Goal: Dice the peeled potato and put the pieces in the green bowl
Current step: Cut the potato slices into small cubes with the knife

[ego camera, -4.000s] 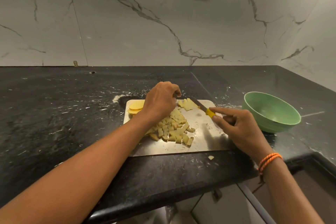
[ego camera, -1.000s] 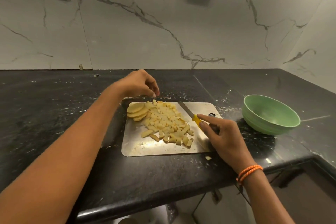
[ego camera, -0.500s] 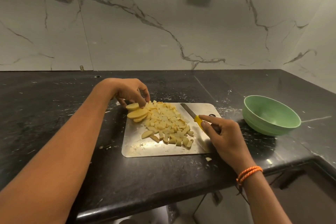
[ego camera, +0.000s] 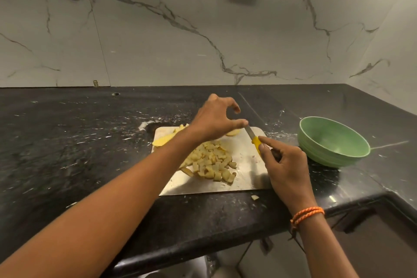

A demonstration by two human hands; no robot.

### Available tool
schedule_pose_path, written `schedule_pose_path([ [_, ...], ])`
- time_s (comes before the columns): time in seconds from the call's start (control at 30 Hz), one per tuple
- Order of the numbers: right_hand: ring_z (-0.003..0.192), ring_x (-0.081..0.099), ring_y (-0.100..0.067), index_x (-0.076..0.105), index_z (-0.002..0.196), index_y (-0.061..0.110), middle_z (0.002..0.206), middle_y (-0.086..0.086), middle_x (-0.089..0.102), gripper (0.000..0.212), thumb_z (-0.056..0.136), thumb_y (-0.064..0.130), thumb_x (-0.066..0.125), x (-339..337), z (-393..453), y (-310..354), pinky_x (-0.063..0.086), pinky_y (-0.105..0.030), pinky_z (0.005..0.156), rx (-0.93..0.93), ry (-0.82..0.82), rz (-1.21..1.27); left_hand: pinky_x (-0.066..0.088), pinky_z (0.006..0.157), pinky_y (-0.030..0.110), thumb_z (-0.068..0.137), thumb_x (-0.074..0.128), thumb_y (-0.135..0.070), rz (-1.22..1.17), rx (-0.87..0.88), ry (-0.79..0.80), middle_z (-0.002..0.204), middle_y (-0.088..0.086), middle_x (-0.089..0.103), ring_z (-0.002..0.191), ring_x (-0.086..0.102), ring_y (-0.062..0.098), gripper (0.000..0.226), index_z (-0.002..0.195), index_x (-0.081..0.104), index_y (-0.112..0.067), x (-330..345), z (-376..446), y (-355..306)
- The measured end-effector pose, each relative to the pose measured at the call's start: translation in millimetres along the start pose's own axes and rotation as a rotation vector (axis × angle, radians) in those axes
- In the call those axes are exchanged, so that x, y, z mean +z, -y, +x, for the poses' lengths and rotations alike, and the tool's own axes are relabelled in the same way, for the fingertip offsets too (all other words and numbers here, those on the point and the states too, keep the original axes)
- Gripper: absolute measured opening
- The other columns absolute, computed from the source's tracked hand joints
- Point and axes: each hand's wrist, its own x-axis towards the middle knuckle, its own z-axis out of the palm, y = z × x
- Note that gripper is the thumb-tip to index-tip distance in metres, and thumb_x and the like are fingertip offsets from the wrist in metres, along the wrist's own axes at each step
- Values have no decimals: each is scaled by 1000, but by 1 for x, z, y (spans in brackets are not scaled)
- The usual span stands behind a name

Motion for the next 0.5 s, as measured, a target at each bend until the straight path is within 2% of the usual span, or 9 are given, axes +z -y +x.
schedule_pose_path([
  [0.07,49,47,-2,71,125,20,50,23,49,27,98,24,66,0,0,-2,33,-11,49,11,4,-34,53,96,41,98,69,-53,105,-9,-34,129,4,56,112,59,21,36,123,70,-28,8,-2,1],
  [0.13,51,47,1,71,125,20,57,24,48,30,97,28,66,2,0,-4,33,-10,53,27,9,-75,54,95,42,104,63,-43,161,31,-27,125,2,64,113,61,21,27,123,73,-25,3,-4,6],
  [0.2,54,47,0,70,127,22,65,20,57,32,97,31,66,4,0,-3,38,-20,57,29,32,-124,52,100,45,102,67,-40,212,86,95,127,-2,67,122,58,20,26,125,74,-29,-5,-6,14],
  [0.3,53,50,-8,69,128,21,58,11,56,35,95,31,68,5,-1,6,44,-32,51,-9,85,-216,46,107,50,91,77,-52,296,117,264,141,-7,63,134,49,20,41,129,71,-37,-9,-11,20],
  [0.43,54,50,-9,67,129,20,58,10,53,38,94,31,69,6,0,13,39,-29,49,-23,130,-274,45,107,47,88,77,-59,347,126,220,146,-9,62,136,48,19,51,133,69,-36,-2,-12,18],
  [0.5,54,51,-13,72,116,15,56,6,52,26,94,29,66,5,1,15,41,-34,49,-23,119,-314,43,103,44,90,74,-63,404,122,160,145,-9,62,134,49,19,53,136,68,-36,2,-13,17],
])
